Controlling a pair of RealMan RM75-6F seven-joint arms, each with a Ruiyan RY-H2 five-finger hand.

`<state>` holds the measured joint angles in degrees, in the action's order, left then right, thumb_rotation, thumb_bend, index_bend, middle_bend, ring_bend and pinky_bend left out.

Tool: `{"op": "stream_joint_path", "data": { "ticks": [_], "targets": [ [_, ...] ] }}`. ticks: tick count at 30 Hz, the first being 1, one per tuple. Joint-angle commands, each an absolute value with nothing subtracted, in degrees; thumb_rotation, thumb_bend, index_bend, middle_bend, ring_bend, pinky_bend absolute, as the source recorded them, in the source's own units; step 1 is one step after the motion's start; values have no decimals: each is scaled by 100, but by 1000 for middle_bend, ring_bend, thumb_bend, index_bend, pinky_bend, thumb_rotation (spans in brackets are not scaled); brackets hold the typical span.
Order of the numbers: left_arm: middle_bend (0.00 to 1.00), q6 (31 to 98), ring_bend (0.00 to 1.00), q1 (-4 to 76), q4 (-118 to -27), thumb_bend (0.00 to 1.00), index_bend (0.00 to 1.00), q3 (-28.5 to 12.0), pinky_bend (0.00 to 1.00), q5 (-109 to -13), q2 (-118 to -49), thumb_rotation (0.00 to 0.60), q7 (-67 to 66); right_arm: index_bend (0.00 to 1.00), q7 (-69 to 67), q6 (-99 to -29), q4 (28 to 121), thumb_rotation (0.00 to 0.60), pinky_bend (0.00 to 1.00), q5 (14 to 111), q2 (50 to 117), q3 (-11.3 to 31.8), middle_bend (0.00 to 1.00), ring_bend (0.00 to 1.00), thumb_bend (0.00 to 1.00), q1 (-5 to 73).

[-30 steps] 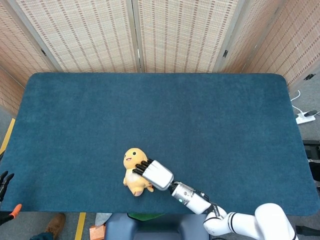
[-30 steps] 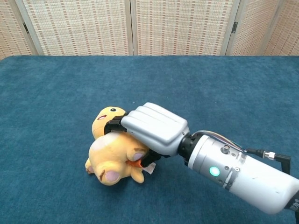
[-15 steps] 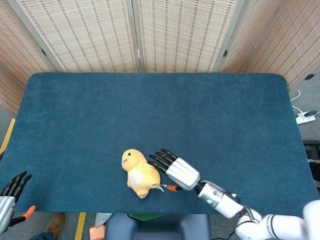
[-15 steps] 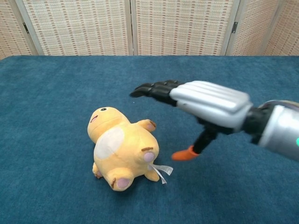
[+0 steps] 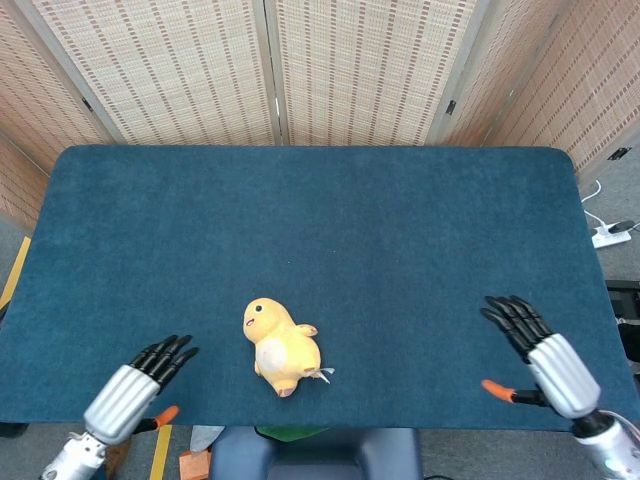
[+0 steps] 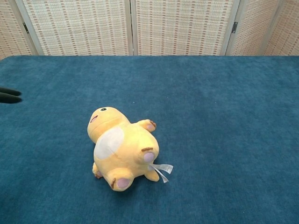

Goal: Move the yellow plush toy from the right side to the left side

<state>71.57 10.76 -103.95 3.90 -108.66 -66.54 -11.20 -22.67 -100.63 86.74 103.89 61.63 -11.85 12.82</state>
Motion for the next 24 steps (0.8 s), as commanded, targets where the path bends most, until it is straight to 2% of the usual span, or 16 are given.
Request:
{"op": "stream_joint_path", "data": {
  "ticks": [1, 10, 14, 19, 22, 24],
  "targets": [
    [0, 5911, 0, 1824, -10902, 249, 0, -81, 146, -10423, -7538, 600, -2372, 0, -2792, -10739, 8390, 600, 0, 10361, 5919, -1155, 0, 0, 32, 823],
    [0, 4928, 0, 2632, -10494, 231, 0, -657, 95, -9377, -8867, 600, -3259, 0, -3293, -10969, 8134, 600, 0, 10373, 5817, -994, 0, 0, 39, 581],
    [0, 4691, 0, 2997, -10159, 230, 0, -889, 90, -9040, -9261, 600, -3394, 0, -3294, -10914, 8118, 600, 0, 10366, 5790, -925, 0, 0, 40, 541],
    [0, 4398, 0, 3377, -9620, 229, 0, -988, 92, -8593, -9590, 600, -3402, 0, -3359, -11015, 8094, 600, 0, 10349, 5779, -813, 0, 0, 45, 432],
    [0, 4416, 0, 3495, -9254, 229, 36, -1020, 138, -8390, -9733, 600, -3384, 0, -3343, -11082, 8066, 600, 0, 10415, 5794, -780, 0, 0, 49, 369],
    [65, 4446, 45, 3513, -9161, 248, 135, -1007, 259, -8254, -9725, 600, -3349, 0, -3321, -11112, 8050, 600, 0, 10466, 5803, -769, 0, 0, 49, 336]
  ]
}}
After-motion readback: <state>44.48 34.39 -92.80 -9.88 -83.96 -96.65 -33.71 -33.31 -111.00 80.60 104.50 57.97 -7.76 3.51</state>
